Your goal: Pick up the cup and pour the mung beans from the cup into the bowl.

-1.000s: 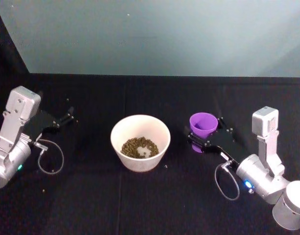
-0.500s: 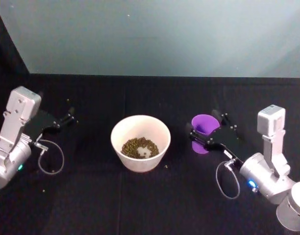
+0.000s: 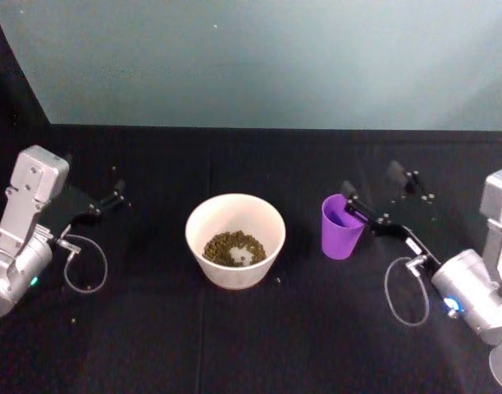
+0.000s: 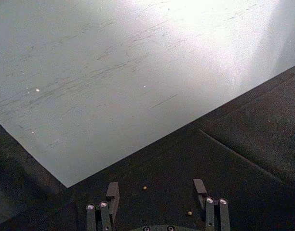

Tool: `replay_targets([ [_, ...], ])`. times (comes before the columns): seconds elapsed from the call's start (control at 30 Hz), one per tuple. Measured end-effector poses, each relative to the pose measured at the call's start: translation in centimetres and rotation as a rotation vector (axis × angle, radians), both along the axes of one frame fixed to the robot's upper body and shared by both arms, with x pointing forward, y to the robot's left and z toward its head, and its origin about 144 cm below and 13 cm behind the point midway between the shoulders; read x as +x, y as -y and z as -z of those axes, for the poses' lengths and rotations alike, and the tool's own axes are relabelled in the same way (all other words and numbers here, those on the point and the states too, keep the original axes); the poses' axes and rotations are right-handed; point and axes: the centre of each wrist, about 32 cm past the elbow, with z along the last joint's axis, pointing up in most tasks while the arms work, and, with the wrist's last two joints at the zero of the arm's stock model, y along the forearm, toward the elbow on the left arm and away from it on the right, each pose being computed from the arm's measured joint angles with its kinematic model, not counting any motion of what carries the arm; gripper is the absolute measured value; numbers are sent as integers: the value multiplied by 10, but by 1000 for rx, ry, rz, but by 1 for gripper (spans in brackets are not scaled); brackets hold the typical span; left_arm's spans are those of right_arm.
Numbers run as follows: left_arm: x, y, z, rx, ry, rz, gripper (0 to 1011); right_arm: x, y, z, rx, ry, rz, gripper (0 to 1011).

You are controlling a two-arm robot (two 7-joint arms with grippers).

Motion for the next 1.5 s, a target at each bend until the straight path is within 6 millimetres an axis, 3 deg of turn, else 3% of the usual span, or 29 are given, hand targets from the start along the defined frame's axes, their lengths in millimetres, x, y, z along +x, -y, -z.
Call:
replay_targets([
  [0.3, 0, 0, 0, 0, 0, 0, 1000, -14, 0, -5, -45, 58, 206, 1002],
  [0.57, 0, 0, 0, 0, 0, 0, 1000, -19, -6, 3, -109, 87, 411, 1000],
  [1.5, 0, 0, 0, 0, 0, 0, 1000, -20, -5, 5, -106, 84, 428, 1002],
])
